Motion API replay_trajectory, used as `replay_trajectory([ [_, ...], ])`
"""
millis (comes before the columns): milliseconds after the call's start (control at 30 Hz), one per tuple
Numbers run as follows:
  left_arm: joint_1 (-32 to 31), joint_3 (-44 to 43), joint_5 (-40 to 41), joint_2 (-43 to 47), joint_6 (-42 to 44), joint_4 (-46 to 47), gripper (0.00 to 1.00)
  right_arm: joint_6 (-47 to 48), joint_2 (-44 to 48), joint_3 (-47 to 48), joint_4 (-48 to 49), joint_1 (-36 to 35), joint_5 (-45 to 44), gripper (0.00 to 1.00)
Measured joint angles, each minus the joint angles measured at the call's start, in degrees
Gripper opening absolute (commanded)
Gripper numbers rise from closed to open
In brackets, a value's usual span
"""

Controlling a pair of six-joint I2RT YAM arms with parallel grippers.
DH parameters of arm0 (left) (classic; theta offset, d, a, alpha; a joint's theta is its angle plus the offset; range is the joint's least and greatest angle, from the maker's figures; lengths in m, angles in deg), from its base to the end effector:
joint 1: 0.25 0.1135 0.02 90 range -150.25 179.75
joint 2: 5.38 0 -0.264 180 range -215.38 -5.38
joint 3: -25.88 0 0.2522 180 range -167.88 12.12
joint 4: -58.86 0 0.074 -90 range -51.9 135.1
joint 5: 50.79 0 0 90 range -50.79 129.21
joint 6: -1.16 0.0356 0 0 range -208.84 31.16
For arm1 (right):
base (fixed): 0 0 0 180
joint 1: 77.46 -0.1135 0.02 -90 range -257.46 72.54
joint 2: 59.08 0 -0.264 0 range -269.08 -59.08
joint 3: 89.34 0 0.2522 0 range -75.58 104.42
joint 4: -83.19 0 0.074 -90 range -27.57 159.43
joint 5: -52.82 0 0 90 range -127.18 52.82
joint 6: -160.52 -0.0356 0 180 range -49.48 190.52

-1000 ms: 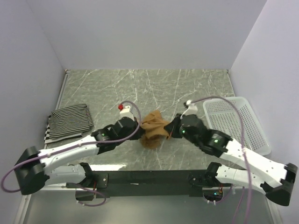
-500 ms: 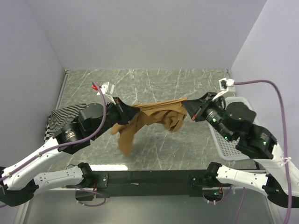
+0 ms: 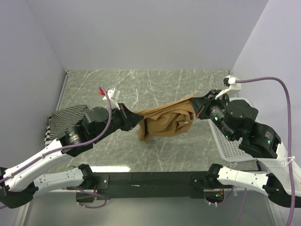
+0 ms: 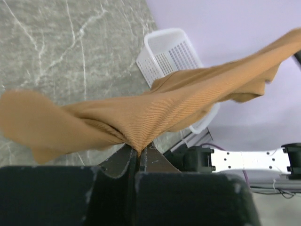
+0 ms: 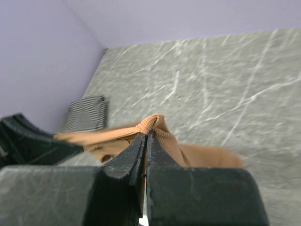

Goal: Fold and stack the tank tops

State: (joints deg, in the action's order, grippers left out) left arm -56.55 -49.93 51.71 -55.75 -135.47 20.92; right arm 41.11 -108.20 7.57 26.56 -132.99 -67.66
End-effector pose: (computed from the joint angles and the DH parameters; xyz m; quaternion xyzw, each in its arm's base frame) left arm 0.1094 -0.1501 0.4016 -0.0026 0.7782 -0.4338 0.4540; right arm 0.0829 0.0888 0.4838 0.0010 0.7525 0.2765 0.5978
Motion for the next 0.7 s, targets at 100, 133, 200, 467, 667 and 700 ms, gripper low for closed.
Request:
replay_trajectory([
  [100,-0.5,2.4,-0.9,0.0,-1.6,2.3,0.01,2.7,-1.3,1.6,0.1,0.4,-2.4,0.0],
  [133,-0.6,3.0,-1.0,0.0,-2.2,3.1,0.01,3.8,-2.6,2.5,0.1,1.6,-2.3,0.0],
  [200,-0.7,3.6,-0.9,-0.3,-3.3,4.8,0.01,5.0,-6.2,4.9,0.7,8.8,1.8,0.0],
  [467,19.3,6.7,-8.9,-9.5,-4.7,15.3,0.0,5.3,-33.5,16.1,8.9,26.3,22.1,0.0],
  [667,42.7,18.1,-26.2,-28.3,-9.5,31.5,0.18,4.8,-66.7,35.0,10.8,26.6,30.1,0.44],
  [700,45.6,20.3,-28.6,-31.4,-10.4,33.1,0.27,5.0,-72.3,39.4,10.5,26.8,30.7,0.46],
])
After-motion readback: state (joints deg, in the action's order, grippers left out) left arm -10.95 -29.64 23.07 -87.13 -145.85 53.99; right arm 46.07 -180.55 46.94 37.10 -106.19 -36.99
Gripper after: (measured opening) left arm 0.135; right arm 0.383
